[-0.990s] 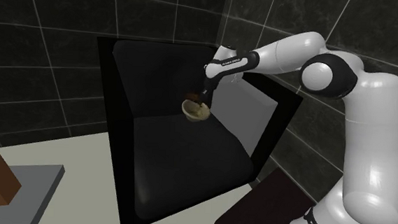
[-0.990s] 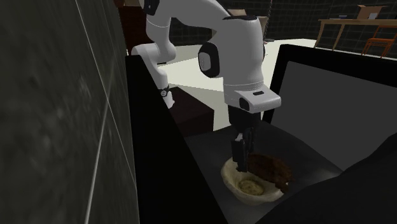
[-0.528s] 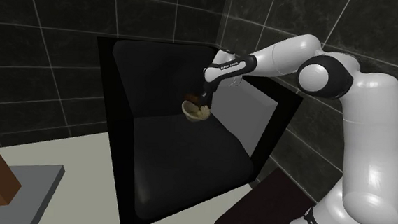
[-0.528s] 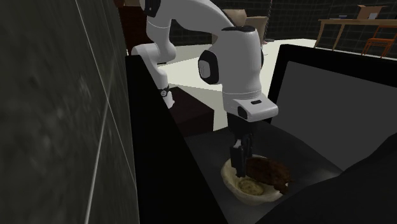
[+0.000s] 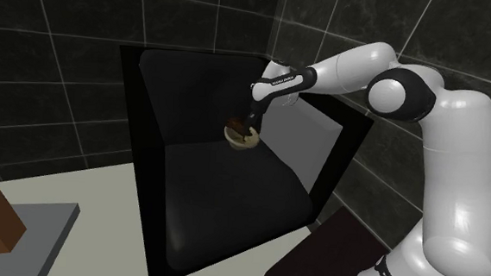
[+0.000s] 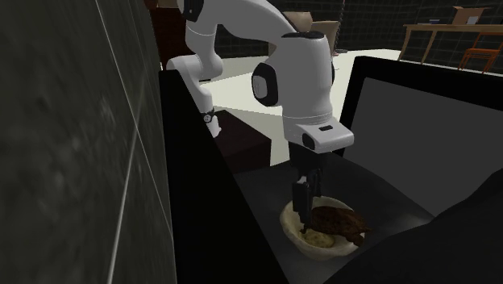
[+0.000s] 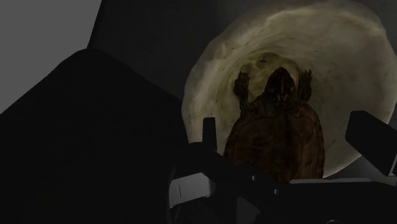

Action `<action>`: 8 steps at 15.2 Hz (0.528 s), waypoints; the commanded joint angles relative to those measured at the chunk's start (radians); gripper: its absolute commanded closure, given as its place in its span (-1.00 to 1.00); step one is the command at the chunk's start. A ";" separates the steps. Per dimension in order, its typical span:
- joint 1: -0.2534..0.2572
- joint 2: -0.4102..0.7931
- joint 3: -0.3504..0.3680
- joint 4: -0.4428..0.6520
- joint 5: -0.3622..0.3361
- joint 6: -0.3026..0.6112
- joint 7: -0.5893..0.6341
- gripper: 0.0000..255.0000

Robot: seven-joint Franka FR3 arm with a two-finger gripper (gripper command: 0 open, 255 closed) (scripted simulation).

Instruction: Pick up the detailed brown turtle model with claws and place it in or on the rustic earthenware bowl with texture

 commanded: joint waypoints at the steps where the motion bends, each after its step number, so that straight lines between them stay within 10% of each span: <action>1: -0.001 0.001 0.000 0.000 0.000 0.001 -0.001 -1.00; 8: 0.007 -0.095 -0.012 -0.022 -0.016 -0.072 0.009 -1.00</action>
